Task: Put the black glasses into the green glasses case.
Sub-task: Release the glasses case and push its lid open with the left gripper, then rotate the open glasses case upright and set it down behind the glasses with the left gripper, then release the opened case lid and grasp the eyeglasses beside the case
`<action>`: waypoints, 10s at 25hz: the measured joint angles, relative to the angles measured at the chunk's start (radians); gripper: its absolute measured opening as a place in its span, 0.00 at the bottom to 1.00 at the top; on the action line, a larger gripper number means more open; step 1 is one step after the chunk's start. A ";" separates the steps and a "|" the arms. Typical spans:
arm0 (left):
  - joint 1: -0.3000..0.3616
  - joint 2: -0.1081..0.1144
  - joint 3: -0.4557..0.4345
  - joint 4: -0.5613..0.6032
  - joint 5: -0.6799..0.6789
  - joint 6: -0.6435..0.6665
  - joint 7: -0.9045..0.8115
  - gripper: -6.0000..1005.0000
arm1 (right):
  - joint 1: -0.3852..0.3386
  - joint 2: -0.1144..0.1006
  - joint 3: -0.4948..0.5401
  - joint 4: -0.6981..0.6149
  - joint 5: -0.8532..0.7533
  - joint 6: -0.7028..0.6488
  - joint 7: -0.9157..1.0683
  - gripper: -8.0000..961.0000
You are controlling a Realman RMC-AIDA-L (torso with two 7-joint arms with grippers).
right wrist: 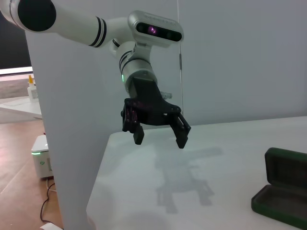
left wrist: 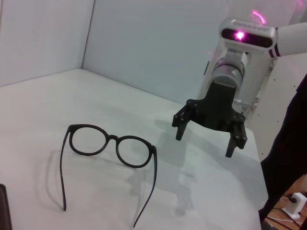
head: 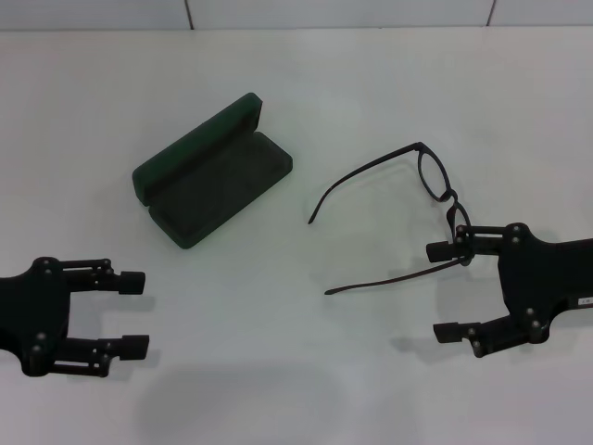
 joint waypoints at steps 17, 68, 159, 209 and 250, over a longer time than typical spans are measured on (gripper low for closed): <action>-0.007 -0.016 -0.056 0.000 -0.002 -0.011 -0.024 0.75 | -0.002 0.000 0.000 0.000 0.000 0.001 0.000 0.92; -0.640 -0.108 0.231 0.108 0.803 -0.517 -0.944 0.65 | 0.014 0.015 -0.023 0.006 -0.026 0.016 0.003 0.92; -0.509 -0.196 0.429 0.347 0.621 -0.571 -0.486 0.39 | -0.003 0.006 -0.020 0.009 -0.026 0.023 0.000 0.92; 0.027 -0.106 0.009 0.089 0.055 -0.229 0.053 0.88 | 0.507 -0.136 -0.022 -0.157 -0.659 0.094 1.569 0.89; 0.032 -0.122 0.001 0.089 0.102 -0.237 0.115 0.88 | 0.611 0.041 -0.127 -0.010 -0.851 0.312 1.712 0.75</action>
